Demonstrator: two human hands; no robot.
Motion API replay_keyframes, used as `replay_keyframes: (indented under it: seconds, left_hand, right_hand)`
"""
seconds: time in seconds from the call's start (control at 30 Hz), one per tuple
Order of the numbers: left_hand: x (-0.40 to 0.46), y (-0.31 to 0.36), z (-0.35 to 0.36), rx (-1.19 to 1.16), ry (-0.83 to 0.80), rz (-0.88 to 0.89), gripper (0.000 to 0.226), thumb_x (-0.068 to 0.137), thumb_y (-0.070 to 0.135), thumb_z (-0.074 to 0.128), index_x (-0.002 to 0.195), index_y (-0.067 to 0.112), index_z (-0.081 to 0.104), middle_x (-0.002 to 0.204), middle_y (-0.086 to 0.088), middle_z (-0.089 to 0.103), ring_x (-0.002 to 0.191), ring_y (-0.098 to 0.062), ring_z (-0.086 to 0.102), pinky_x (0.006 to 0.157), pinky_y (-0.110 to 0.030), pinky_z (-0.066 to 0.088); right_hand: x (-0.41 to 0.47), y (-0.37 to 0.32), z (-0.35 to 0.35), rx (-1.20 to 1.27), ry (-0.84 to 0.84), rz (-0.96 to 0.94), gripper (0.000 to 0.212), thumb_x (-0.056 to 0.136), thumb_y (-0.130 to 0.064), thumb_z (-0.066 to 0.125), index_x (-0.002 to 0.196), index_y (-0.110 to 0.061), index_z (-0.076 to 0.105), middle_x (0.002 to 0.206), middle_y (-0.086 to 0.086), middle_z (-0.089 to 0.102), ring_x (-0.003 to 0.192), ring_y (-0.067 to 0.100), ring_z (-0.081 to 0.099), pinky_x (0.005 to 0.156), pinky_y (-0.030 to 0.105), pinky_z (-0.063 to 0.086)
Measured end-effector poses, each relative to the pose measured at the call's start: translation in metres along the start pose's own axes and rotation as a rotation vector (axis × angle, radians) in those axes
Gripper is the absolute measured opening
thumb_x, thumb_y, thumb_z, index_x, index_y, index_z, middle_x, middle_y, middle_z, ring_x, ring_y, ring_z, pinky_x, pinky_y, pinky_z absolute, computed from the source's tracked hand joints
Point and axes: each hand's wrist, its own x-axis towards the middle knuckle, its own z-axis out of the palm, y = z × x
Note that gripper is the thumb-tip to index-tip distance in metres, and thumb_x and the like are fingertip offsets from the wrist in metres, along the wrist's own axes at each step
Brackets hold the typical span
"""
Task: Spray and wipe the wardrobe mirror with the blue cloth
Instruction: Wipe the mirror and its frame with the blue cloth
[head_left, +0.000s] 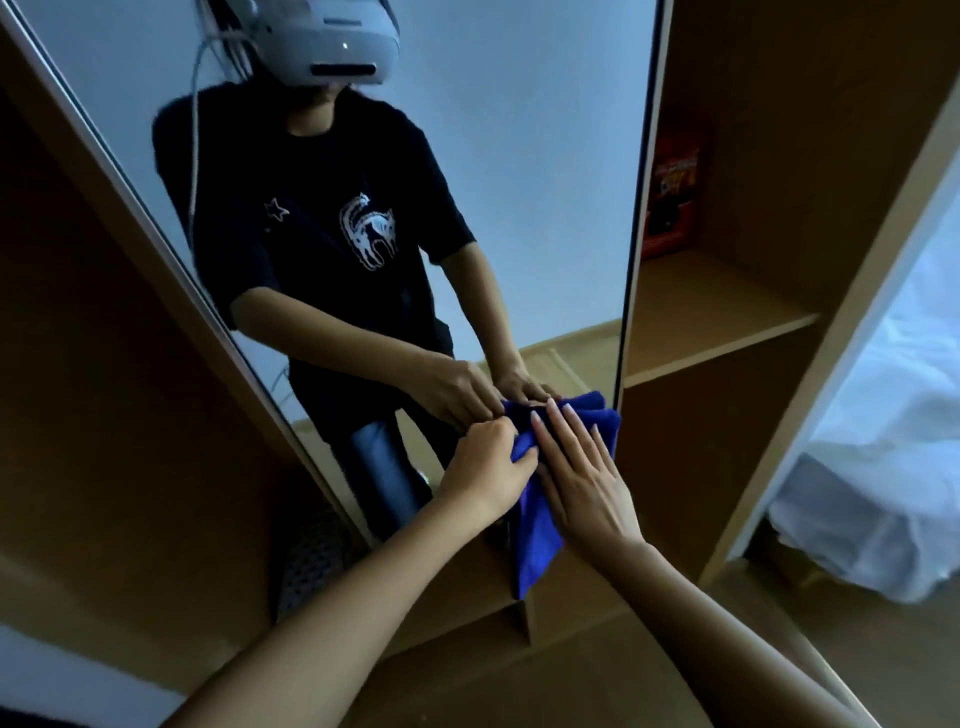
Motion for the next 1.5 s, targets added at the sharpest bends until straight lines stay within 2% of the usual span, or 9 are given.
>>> replay_keyframes:
  seconds: [0.17,0.4,0.57,0.7,0.83,0.93,1.13,1.2,1.5]
  left_hand:
    - [-0.011,0.028,-0.036,-0.272,-0.056,-0.182,0.028,0.086,0.029,0.066,0.078,0.002,0.067,0.078,-0.010,0.069,0.079,-0.024,0.064,0.067,-0.029,0.043]
    - [-0.030,0.054,-0.101,-0.710,-0.059,-0.552,0.021,0.081,0.016,0.070,0.070,0.014,0.052,0.074,-0.003,0.059,0.069,-0.021,0.061,0.064,-0.029,0.055]
    - [-0.038,0.066,-0.154,-1.061,-0.034,-0.627,0.038,0.083,0.004,0.067,0.114,0.017,0.048,0.093,0.002,0.050,0.078,-0.019,0.059,0.056,-0.031,0.055]
    - [-0.046,0.081,-0.198,-1.199,-0.153,-0.587,0.013,0.093,0.001,0.054,0.097,0.008,0.063,0.084,-0.006,0.058,0.070,-0.014,0.056,0.051,-0.022,0.053]
    - [-0.054,0.085,-0.258,-1.198,-0.336,-0.382,0.014,0.093,0.013,0.054,0.080,0.012,0.061,0.068,-0.001,0.061,0.072,-0.012,0.058,0.082,-0.030,0.053]
    - [-0.059,0.083,-0.304,-0.915,-0.476,-0.135,0.015,0.091,0.010,0.058,0.105,0.013,0.062,0.088,0.002,0.066,0.089,-0.010,0.062,0.095,-0.029,0.046]
    - [-0.043,0.090,-0.354,-0.419,0.033,0.114,0.053,0.077,0.059,0.061,0.111,0.019,0.065,0.120,-0.014,0.054,0.111,-0.028,0.055,0.098,-0.044,0.047]
    - [-0.036,0.095,-0.370,-0.481,0.134,0.158,0.047,0.086,0.049,0.060,0.107,0.007,0.063,0.115,-0.015,0.059,0.105,-0.028,0.058,0.094,-0.049,0.047]
    - [-0.014,0.109,-0.436,-0.417,0.637,0.282,0.025,0.097,0.038,0.052,0.104,0.015,0.062,0.099,0.003,0.064,0.087,-0.002,0.061,0.071,-0.011,0.046]
  right_hand:
    - [0.004,-0.024,-0.071,0.115,-0.204,0.077,0.058,0.100,-0.048,0.013,0.154,-0.030,0.002,0.163,-0.007,0.002,0.150,0.008,-0.006,0.124,0.035,0.009]
    - [0.021,-0.080,-0.186,0.951,-0.520,0.682,0.044,0.097,-0.060,0.029,0.120,-0.034,0.056,0.118,0.000,0.065,0.101,0.013,0.064,0.090,0.029,0.050]
    - [0.036,-0.100,-0.236,0.829,-0.660,0.384,0.041,0.085,-0.036,0.072,0.123,-0.033,0.056,0.108,-0.009,0.069,0.096,0.011,0.067,0.085,0.029,0.055]
    - [0.060,-0.105,-0.259,0.665,-0.591,0.277,0.043,0.087,-0.006,0.067,0.124,-0.026,0.059,0.114,-0.001,0.069,0.106,0.015,0.063,0.092,0.030,0.049]
    - [0.103,-0.105,-0.298,0.635,-0.654,0.169,0.032,0.086,0.003,0.064,0.112,-0.014,0.066,0.107,0.009,0.071,0.099,0.021,0.066,0.093,0.040,0.050]
    - [0.141,-0.110,-0.336,0.597,-0.731,0.088,0.028,0.086,0.001,0.065,0.110,-0.012,0.066,0.104,0.006,0.073,0.097,0.020,0.068,0.089,0.034,0.053]
    - [0.199,-0.130,-0.405,0.614,-0.731,-0.093,0.023,0.086,-0.001,0.068,0.105,-0.013,0.067,0.099,-0.001,0.075,0.091,0.013,0.071,0.078,0.024,0.056]
    - [0.212,-0.135,-0.420,0.673,-0.672,-0.114,0.021,0.086,-0.004,0.069,0.105,-0.013,0.067,0.101,0.000,0.075,0.091,0.013,0.071,0.080,0.025,0.058]
    - [0.242,-0.129,-0.431,0.727,-0.357,-0.151,0.042,0.072,-0.014,0.085,0.110,-0.020,0.068,0.111,0.001,0.069,0.104,0.021,0.065,0.089,0.035,0.056]
